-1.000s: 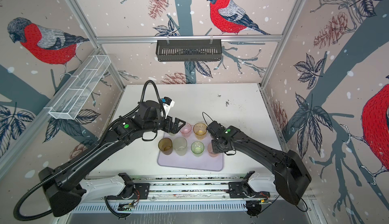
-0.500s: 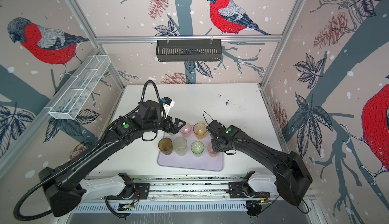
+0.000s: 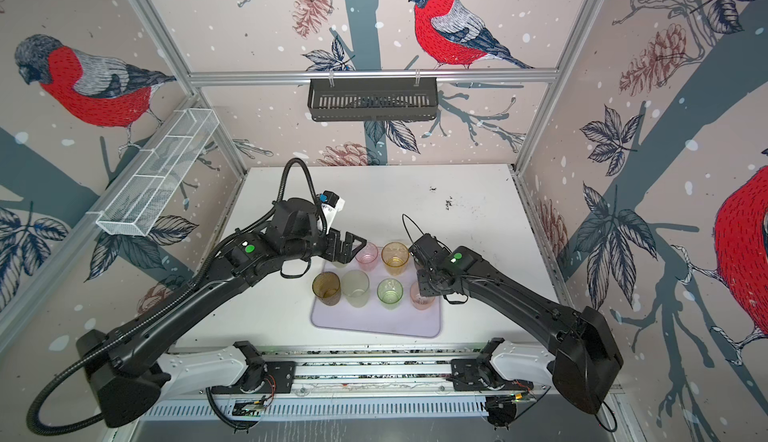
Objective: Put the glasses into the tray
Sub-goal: 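Open the right gripper to release the peach cup and raise it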
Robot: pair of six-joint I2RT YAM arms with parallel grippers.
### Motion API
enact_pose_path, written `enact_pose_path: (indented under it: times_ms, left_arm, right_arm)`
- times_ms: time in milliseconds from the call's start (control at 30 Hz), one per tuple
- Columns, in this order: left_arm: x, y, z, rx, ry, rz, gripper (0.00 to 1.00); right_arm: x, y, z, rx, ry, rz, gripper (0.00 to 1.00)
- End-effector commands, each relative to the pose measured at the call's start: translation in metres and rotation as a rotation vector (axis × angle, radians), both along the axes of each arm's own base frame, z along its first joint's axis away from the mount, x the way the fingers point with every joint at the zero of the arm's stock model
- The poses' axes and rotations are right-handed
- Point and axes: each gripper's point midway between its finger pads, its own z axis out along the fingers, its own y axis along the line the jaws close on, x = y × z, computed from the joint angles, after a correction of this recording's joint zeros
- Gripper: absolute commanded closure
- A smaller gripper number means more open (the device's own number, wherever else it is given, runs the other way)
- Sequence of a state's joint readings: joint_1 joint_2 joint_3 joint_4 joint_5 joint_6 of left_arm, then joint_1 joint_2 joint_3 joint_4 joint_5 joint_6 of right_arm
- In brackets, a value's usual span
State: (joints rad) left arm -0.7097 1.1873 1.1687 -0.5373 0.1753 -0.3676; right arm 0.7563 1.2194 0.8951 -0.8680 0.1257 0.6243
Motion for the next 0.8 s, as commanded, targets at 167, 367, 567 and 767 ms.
enact_pose_path:
  times_ms: [167,367,567,767]
  left_arm:
    - [0.003,0.003,0.008,0.014,-0.033,0.008,0.02]
    - [0.003,0.002,0.013,-0.026,-0.016,-0.013,0.03]
    - [0.006,0.005,0.016,-0.038,-0.016,-0.011,0.02]
    - [0.009,0.011,0.018,-0.045,-0.017,0.006,0.02]
  right_arm:
    - [0.004,-0.004,0.015,-0.01,-0.032,-0.022,0.6]
    - [0.008,-0.001,0.026,0.015,-0.057,-0.029,0.56]
    - [0.015,0.002,0.039,0.026,-0.089,-0.036,0.52]
    - [0.022,0.006,0.051,0.047,-0.121,-0.039,0.49]
